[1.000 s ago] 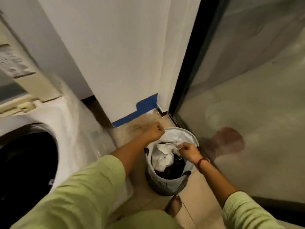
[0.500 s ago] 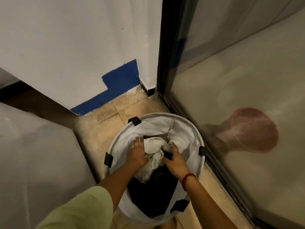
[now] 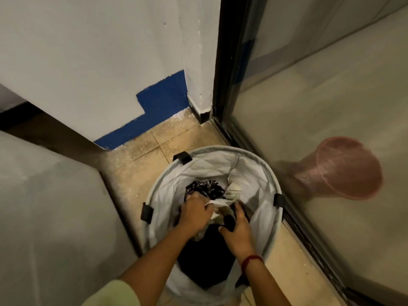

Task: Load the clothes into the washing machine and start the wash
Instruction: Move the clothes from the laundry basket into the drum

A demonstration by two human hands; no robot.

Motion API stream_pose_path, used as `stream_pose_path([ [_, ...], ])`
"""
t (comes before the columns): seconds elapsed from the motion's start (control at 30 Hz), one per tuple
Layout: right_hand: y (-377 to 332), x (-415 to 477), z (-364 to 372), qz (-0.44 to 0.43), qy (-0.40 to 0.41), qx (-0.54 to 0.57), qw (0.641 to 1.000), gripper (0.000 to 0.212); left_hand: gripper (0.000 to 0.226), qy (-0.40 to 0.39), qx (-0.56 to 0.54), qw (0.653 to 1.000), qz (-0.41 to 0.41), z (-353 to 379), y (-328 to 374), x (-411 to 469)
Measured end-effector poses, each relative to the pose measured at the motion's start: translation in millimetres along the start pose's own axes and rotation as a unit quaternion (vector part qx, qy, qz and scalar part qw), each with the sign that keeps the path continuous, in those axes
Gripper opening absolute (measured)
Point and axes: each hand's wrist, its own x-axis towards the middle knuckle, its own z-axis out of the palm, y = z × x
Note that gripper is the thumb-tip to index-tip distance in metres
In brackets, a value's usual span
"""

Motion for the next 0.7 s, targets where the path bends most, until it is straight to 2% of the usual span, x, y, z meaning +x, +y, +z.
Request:
stream_pose_path([
  [0.03,-11.9,-14.4,-0.8,-0.01,-0.006,-0.03,0.999,0.085,0.017,-0.011,-0.055,0.998,0.004,-13.8,12.1,-18.4],
  [0.13,-48.2,-53.9,-7.9,-0.032,-0.005,-0.076,0.997,0.097,0.033,-0.066,-0.115,0.991,0.029,-63.6,46.7,-66.7],
  [0.33,-129.7,-153.9,-57.6,-0.064,-0.025,-0.178,0.982,0.099,0.027,-0.019,-0.243,0.97,0.016,-218.9,141.2,-172.0],
  [0.4,-158.2,-197.4,-69.9,-0.083,-0.027,-0.173,0.981,0.105,0.019,-0.02,-0.265,0.963,0.038,-277.0,172.5,-223.3],
  [0.53,-215.3,-265.1,-84.5,-0.15,0.032,-0.113,0.982,0.114,0.016,-0.028,-0.306,0.949,0.074,-368.2,195.1,-306.7],
  [0.6,-249.6,-294.3,-83.4,-0.172,0.056,-0.092,0.979,0.11,0.022,-0.033,-0.306,0.945,0.109,-403.7,197.1,-343.8],
  [0.7,-294.9,-327.3,-78.4,-0.207,0.042,-0.086,0.974,0.082,0.018,-0.014,-0.285,0.945,0.16,-449.8,198.2,-399.1],
])
